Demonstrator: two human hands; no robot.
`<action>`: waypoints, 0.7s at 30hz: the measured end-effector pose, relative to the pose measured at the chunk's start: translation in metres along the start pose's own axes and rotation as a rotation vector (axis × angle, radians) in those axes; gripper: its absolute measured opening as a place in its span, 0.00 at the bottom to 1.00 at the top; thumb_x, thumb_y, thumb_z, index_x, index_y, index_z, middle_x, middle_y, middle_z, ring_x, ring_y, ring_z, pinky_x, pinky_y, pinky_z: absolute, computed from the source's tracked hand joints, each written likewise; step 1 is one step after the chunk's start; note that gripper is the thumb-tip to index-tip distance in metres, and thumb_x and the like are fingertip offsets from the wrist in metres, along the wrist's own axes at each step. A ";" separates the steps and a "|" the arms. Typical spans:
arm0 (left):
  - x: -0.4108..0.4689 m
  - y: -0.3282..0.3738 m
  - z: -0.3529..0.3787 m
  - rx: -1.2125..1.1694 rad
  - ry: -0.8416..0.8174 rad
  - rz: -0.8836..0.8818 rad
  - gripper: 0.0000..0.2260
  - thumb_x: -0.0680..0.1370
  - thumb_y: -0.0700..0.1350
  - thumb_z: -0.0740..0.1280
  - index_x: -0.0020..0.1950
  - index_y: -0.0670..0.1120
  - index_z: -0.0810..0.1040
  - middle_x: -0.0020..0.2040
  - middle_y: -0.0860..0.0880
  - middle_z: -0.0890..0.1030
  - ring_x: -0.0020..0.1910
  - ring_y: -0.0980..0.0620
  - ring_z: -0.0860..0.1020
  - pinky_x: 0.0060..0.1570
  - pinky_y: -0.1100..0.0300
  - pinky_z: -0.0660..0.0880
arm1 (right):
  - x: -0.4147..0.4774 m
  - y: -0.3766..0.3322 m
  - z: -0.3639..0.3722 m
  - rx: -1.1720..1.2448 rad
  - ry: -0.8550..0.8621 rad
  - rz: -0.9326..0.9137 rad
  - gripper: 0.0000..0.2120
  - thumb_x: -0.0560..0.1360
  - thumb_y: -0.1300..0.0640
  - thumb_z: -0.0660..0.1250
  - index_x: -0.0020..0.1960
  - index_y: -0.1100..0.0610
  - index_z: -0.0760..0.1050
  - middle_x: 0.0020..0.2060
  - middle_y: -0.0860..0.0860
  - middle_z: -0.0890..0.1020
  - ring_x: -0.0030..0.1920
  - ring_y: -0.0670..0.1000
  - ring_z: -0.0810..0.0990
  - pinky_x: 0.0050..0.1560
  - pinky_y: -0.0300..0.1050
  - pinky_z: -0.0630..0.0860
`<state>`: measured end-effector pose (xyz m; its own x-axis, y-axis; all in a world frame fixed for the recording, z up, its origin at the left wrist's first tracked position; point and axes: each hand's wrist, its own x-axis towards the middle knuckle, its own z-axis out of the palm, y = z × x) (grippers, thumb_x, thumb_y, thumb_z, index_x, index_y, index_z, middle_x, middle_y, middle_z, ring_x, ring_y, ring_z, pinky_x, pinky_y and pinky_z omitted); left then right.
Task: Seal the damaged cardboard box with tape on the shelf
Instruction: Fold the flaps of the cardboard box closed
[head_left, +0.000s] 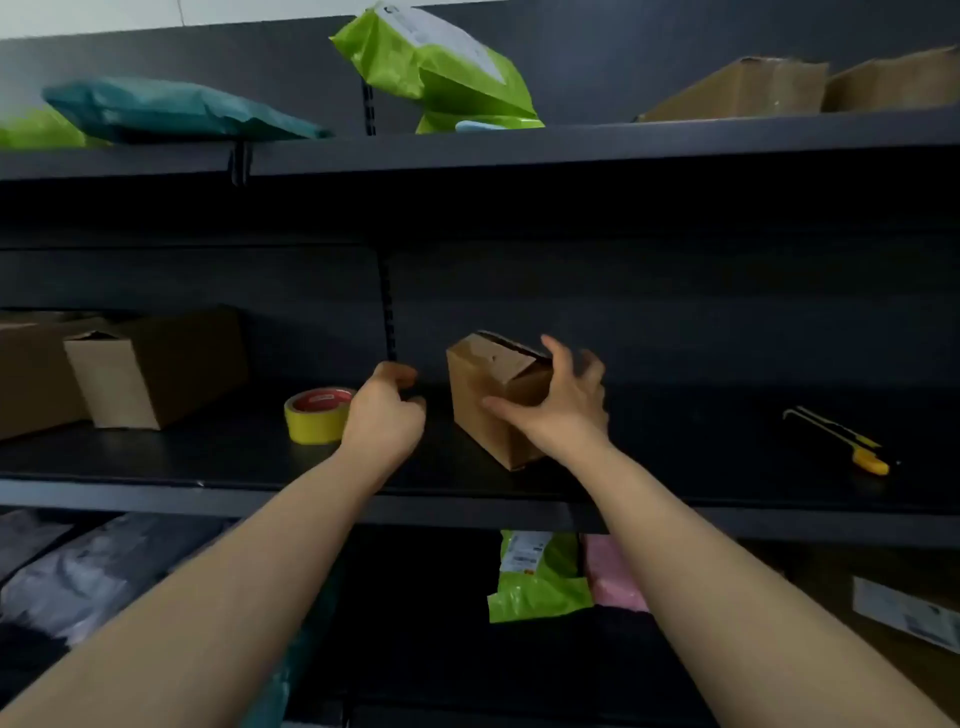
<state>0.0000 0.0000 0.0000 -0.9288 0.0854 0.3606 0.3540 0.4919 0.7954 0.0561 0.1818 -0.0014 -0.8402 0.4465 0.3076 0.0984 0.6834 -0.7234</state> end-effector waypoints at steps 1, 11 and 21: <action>0.002 -0.001 -0.001 0.007 -0.008 -0.003 0.17 0.80 0.40 0.64 0.68 0.47 0.70 0.59 0.49 0.76 0.41 0.56 0.76 0.35 0.62 0.72 | 0.003 -0.001 0.003 0.004 -0.007 -0.001 0.50 0.62 0.33 0.75 0.74 0.36 0.49 0.76 0.52 0.48 0.74 0.61 0.57 0.69 0.64 0.64; 0.037 -0.017 0.012 -0.028 -0.064 -0.024 0.19 0.80 0.41 0.65 0.70 0.46 0.68 0.67 0.48 0.75 0.54 0.52 0.74 0.49 0.60 0.71 | 0.011 0.013 0.012 0.213 0.031 -0.094 0.33 0.67 0.51 0.77 0.66 0.42 0.65 0.61 0.47 0.64 0.56 0.47 0.68 0.49 0.43 0.70; 0.052 -0.033 0.016 -0.227 -0.143 0.075 0.30 0.74 0.35 0.67 0.72 0.54 0.65 0.61 0.52 0.75 0.60 0.48 0.75 0.60 0.51 0.75 | -0.001 0.014 0.020 0.205 0.094 -0.361 0.38 0.63 0.58 0.79 0.66 0.40 0.64 0.68 0.44 0.62 0.65 0.37 0.61 0.59 0.17 0.56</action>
<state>-0.0615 0.0025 -0.0154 -0.8995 0.2433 0.3630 0.4228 0.2743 0.8637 0.0478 0.1792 -0.0249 -0.7484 0.2566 0.6116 -0.3092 0.6807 -0.6641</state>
